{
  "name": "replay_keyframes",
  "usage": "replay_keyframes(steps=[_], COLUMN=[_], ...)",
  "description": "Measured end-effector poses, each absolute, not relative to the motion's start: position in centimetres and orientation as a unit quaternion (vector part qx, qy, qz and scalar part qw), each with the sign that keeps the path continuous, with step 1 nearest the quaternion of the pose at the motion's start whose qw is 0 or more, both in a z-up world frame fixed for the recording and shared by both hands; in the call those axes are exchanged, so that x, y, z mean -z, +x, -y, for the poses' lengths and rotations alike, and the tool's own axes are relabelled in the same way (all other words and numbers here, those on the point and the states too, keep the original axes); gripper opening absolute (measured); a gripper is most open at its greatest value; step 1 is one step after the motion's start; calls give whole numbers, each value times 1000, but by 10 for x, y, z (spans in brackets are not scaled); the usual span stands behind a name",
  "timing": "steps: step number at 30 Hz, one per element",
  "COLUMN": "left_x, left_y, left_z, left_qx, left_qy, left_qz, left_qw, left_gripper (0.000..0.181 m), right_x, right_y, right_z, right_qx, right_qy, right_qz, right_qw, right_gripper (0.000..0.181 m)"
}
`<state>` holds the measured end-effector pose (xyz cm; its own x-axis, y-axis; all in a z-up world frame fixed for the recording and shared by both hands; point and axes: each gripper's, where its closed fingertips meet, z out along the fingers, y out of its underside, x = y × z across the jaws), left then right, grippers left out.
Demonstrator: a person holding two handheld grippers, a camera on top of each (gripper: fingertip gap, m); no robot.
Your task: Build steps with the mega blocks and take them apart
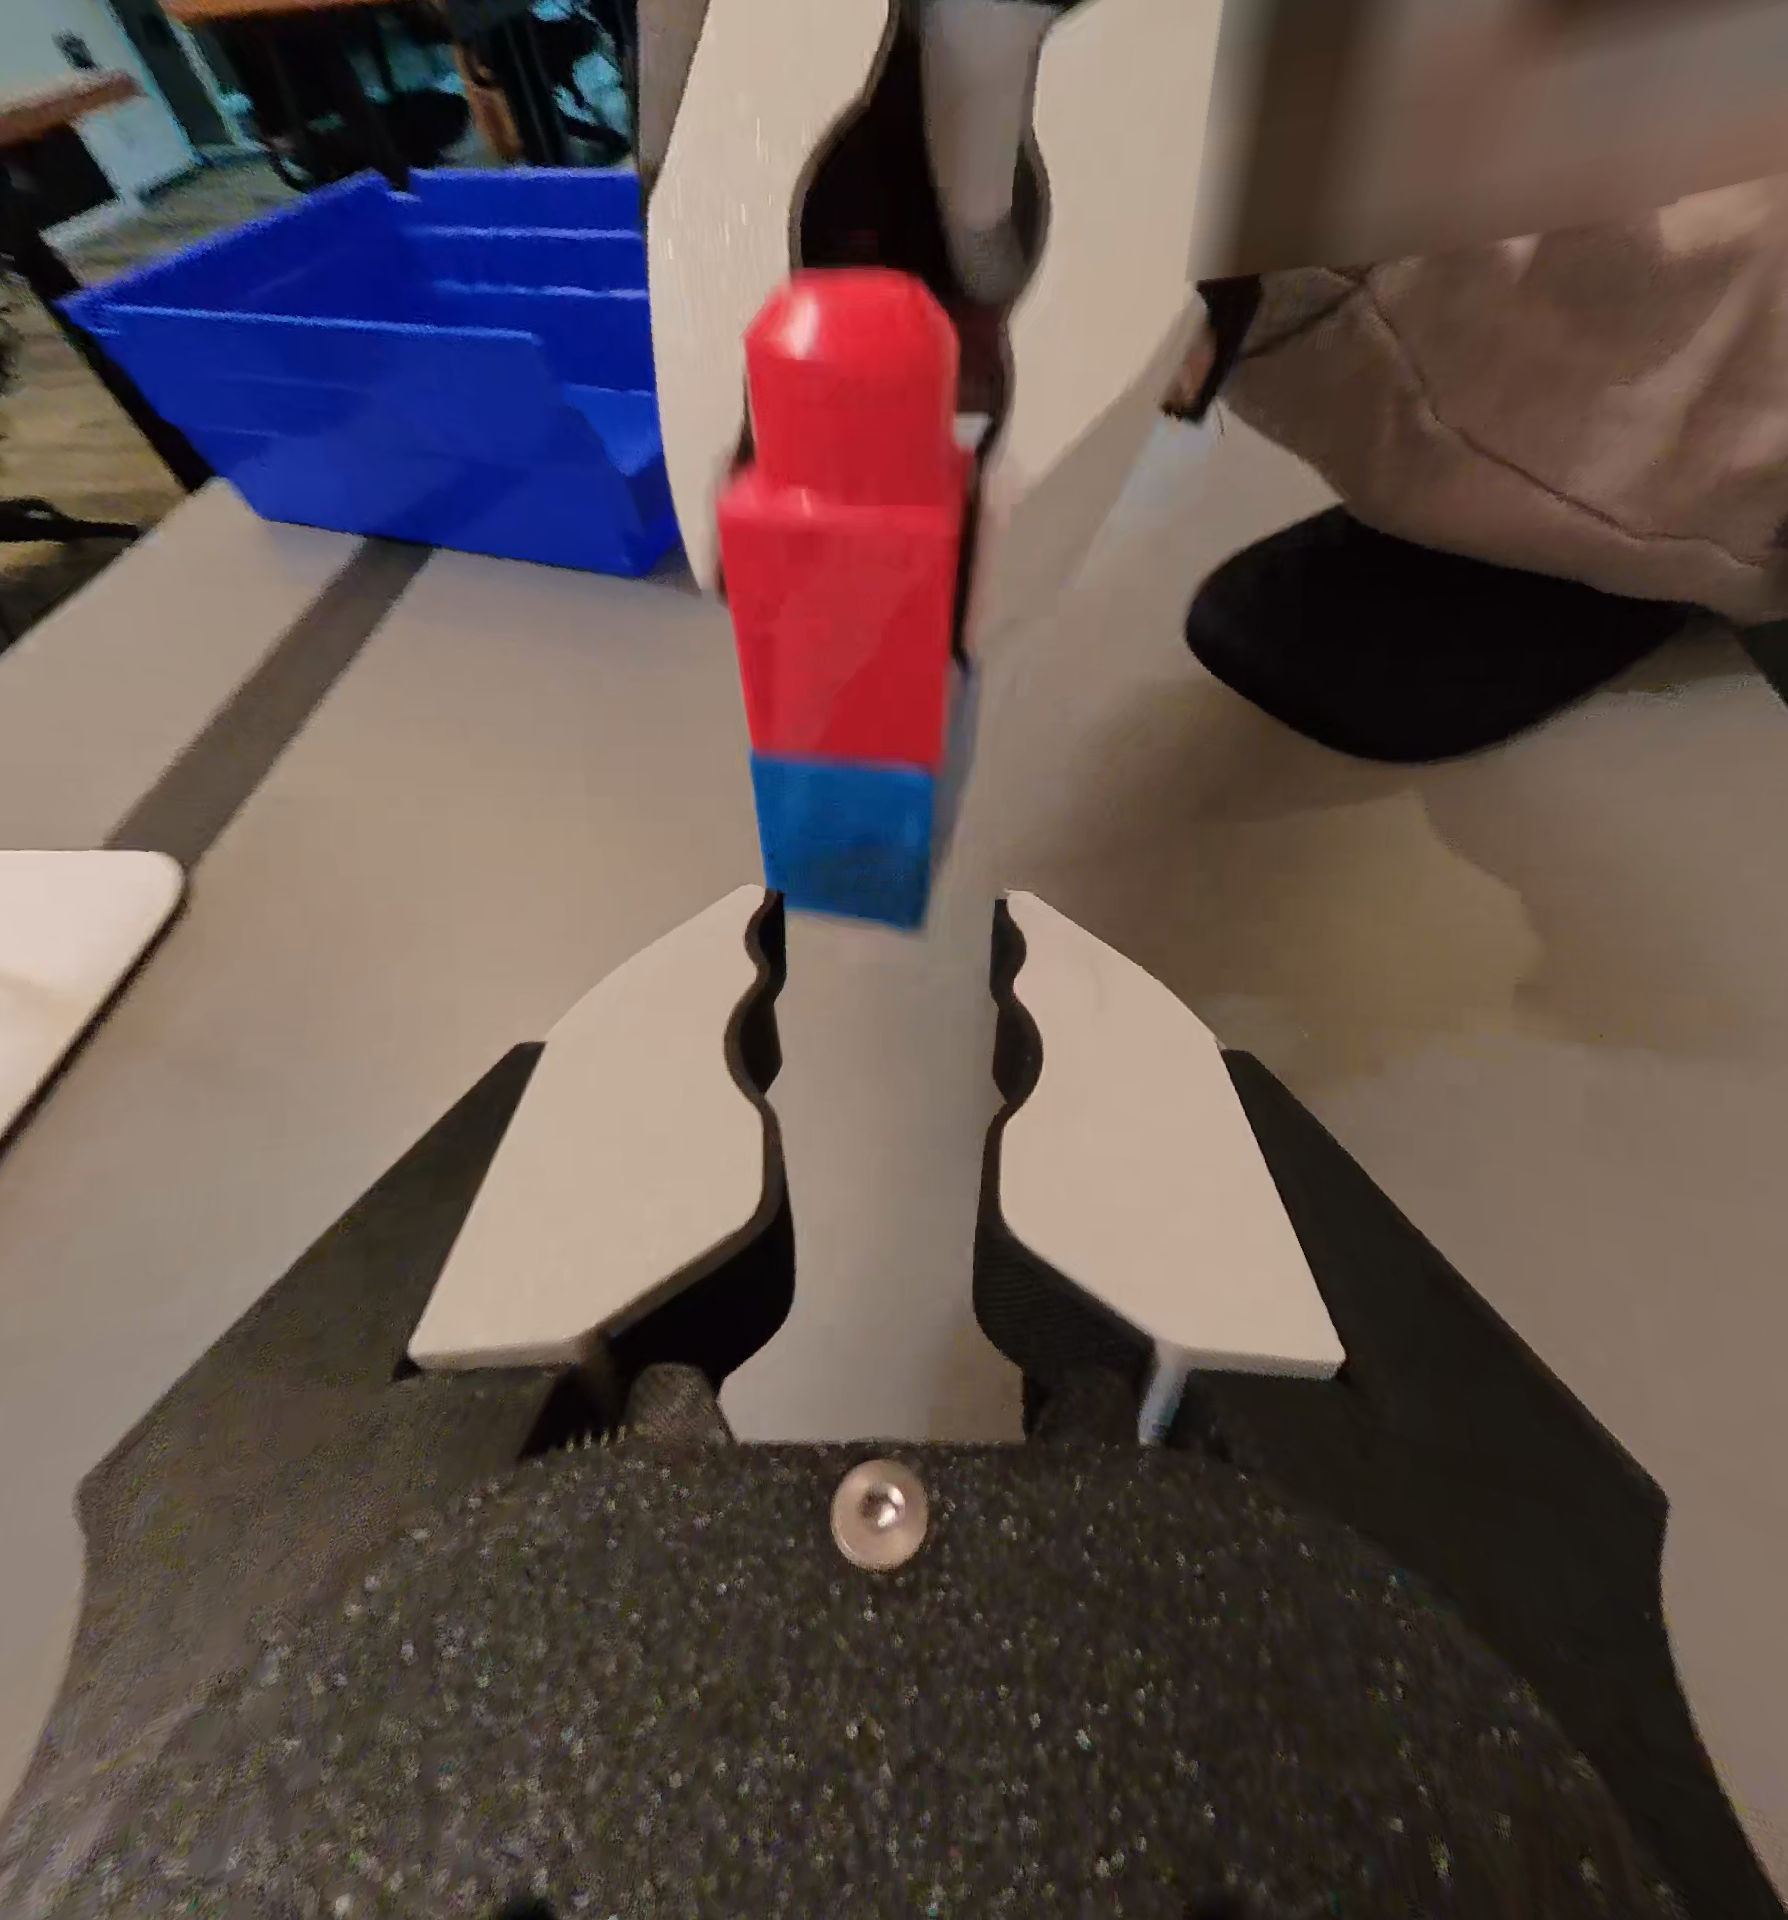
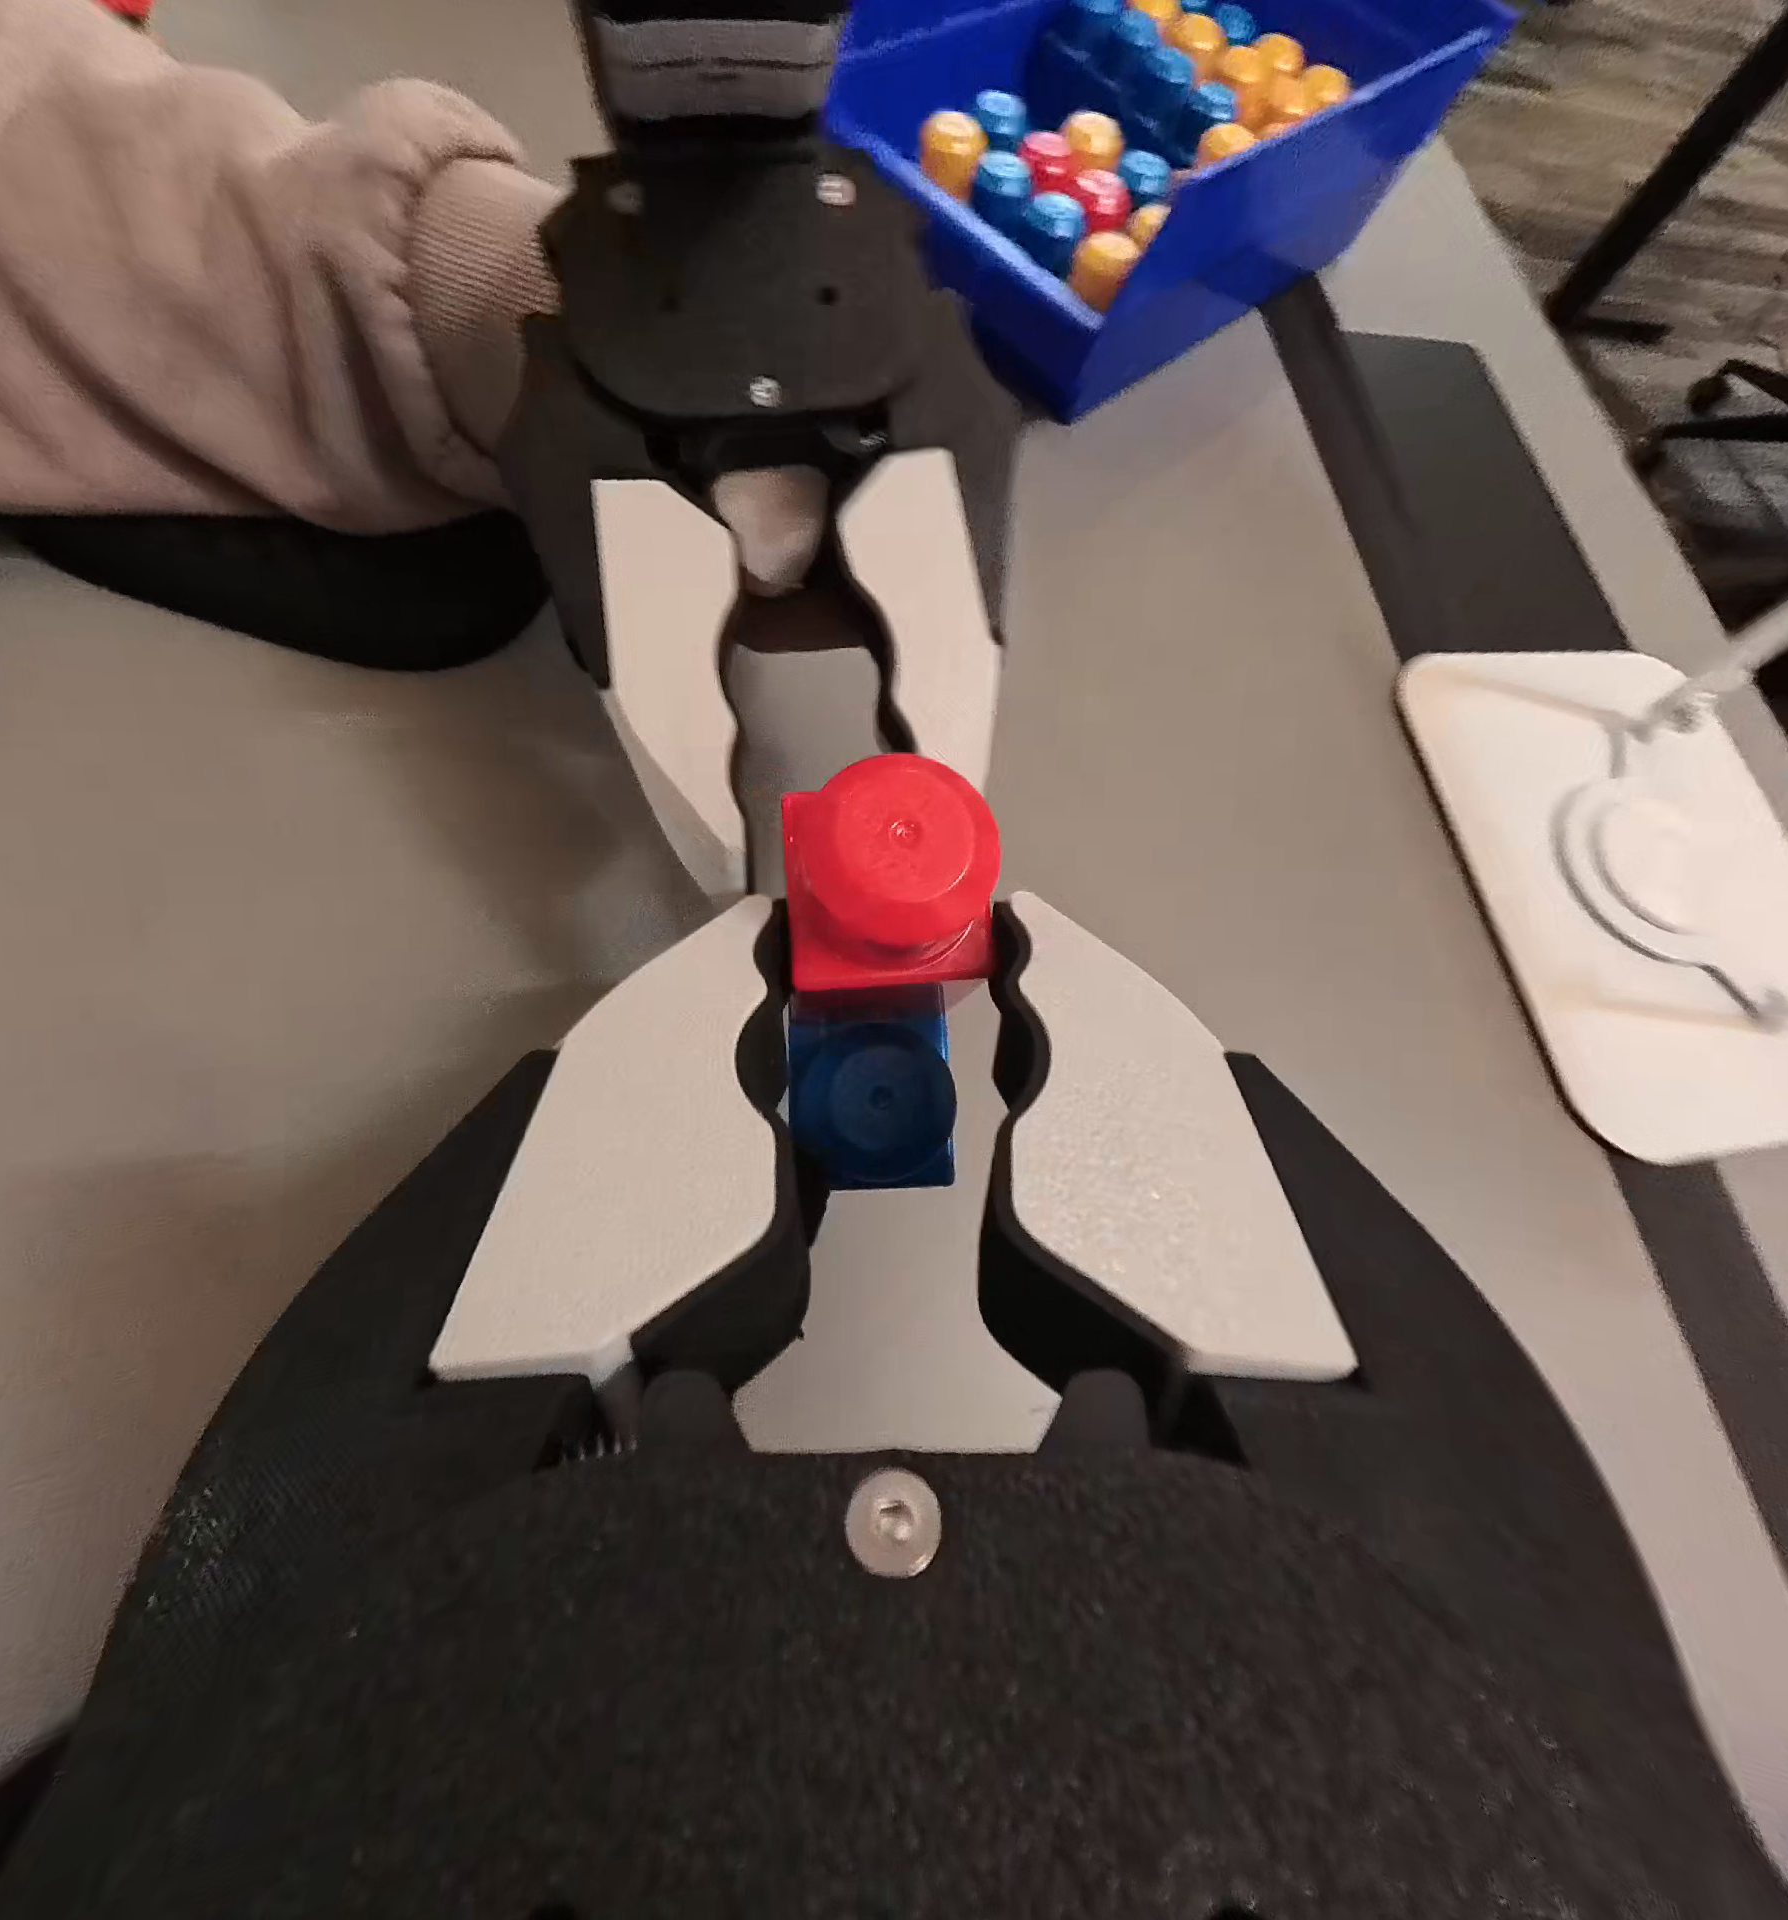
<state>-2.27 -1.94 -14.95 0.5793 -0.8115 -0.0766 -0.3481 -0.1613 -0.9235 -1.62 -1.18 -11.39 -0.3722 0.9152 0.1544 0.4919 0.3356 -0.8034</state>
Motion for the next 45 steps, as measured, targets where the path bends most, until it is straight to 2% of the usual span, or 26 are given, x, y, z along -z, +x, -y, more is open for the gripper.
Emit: replay_keyframes(steps=[2,8,14,20,26,32,37,40,45], left_x=[145,139,146,154,152,153,152,153,149], left_y=[-34,-60,-71,-72,-71,-72,-73,-73,-80], left_z=[11,-7,-15,-19,-18,-17,-16,-16,-19], left_qx=[218,191,170,171,176,180,182,180,167], left_qy=[-732,-748,-756,-756,-748,-747,-746,-747,-751], left_qz=[-368,-298,-277,-276,-279,-278,-277,-278,-261], left_qw=[531,561,568,569,576,577,577,576,583], left_gripper=[33,1,0,0,0,0,0,0,0], right_x=[99,45,42,98,157,184,186,183,148], right_y=[-8,46,97,104,93,82,83,85,91], right_z=[-21,-180,-334,-427,-463,-472,-476,-477,-473], right_qx=[-322,-246,-139,-129,-146,-156,-175,-170,-151], right_qy=[-494,-593,-667,-702,-706,-708,-717,-723,-719], right_qz=[737,664,626,605,613,617,598,589,576], right_qw=[330,383,379,353,321,305,313,318,359], right_gripper=[37,37,37,37,37,37,38,46,52])
